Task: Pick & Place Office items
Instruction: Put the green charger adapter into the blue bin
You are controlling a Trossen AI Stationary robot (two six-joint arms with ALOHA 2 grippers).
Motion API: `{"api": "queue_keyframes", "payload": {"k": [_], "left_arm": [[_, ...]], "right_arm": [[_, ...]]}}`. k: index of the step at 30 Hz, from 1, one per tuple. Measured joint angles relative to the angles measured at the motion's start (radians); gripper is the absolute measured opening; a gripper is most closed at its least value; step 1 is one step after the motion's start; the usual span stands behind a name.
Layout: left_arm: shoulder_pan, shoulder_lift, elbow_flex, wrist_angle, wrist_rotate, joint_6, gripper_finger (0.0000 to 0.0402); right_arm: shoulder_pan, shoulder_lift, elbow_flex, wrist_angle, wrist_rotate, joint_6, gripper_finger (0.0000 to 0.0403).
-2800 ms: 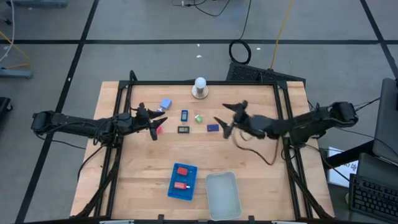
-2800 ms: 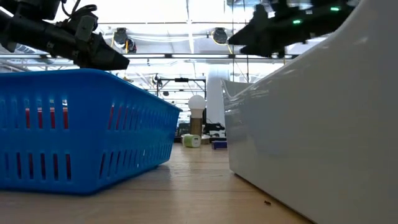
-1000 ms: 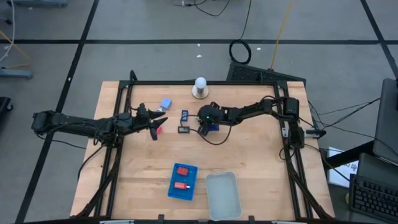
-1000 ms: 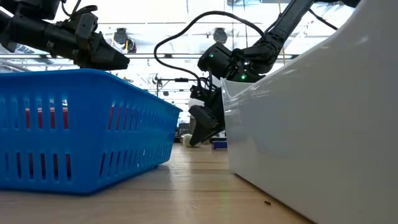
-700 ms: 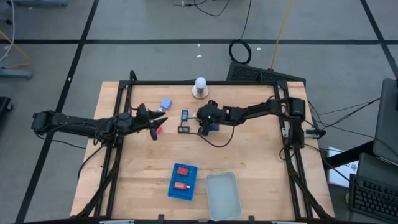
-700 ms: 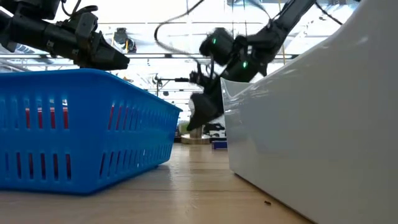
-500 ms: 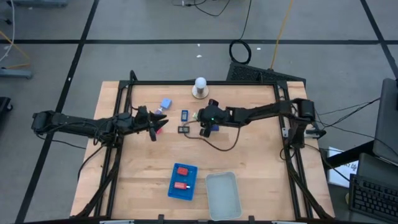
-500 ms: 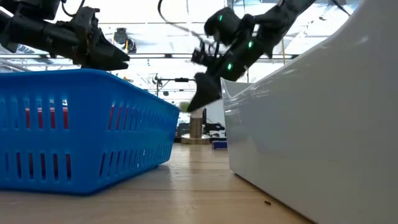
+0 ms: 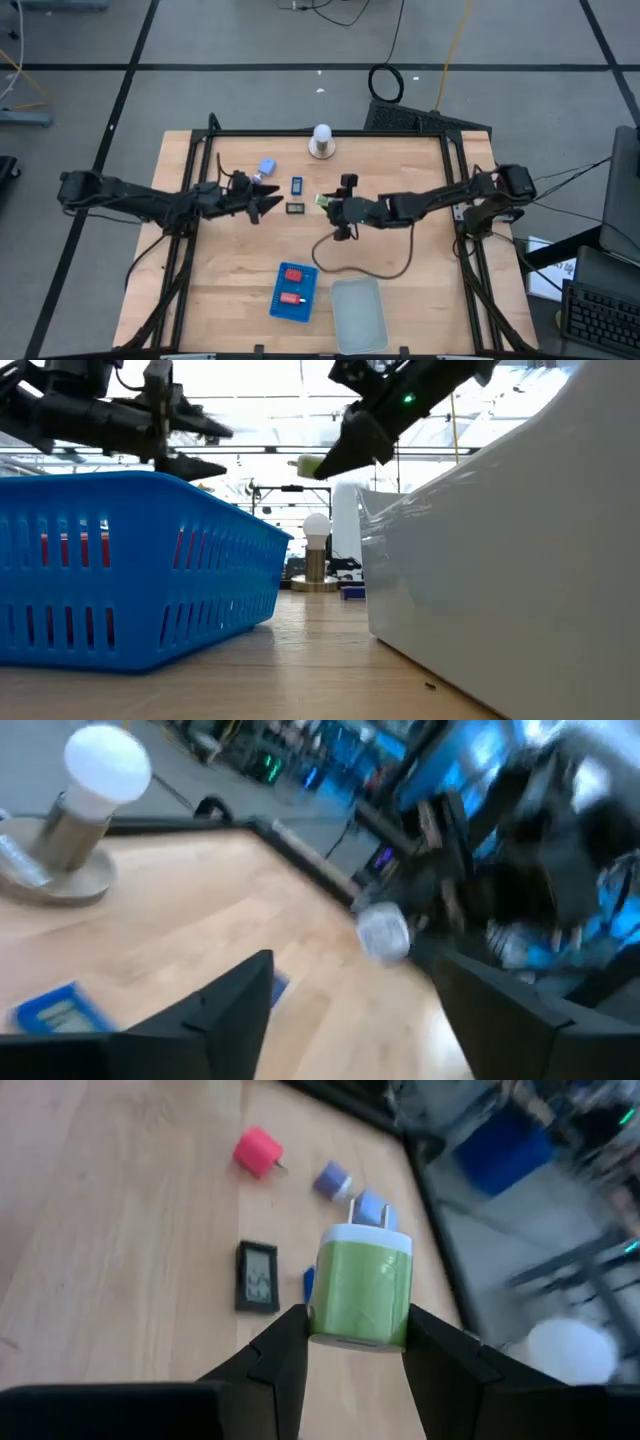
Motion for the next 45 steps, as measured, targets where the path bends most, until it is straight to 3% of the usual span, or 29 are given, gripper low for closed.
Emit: {"api": "queue_keyframes", "payload": {"k": [3,7,13,22,28,45], "left_arm": [[-0.001,0.099,0.007,0.114,0.054,-0.043,0.0298],[-0.003,0.217,0.064,0.139,0.142,-0.110,0.0307],[-0.002,0.366,0.196,0.141,0.149,-0.118,0.0308],[-0.023,0.537,0.362,0.126,0.249,-0.112,0.0308],[-0.017,0.567,0.400,0.108,0.255,-0.087,0.0308],[-0.017,0.567,0.398,0.122,0.288,-0.087,0.0307]], "right_arm": [[0.040,0.001,-0.018,0.050,0.043,-0.079,0.0131],[0.071,0.001,-0.037,0.107,0.061,-0.144,0.0131],[0.081,0.001,-0.038,0.131,0.062,-0.143,0.0132],[0.090,0.001,-0.038,0.125,0.073,-0.106,0.0132],[0.120,0.001,-0.038,0.097,0.163,-0.122,0.0132],[0.141,0.001,-0.038,0.077,0.218,-0.127,0.0132]]}}
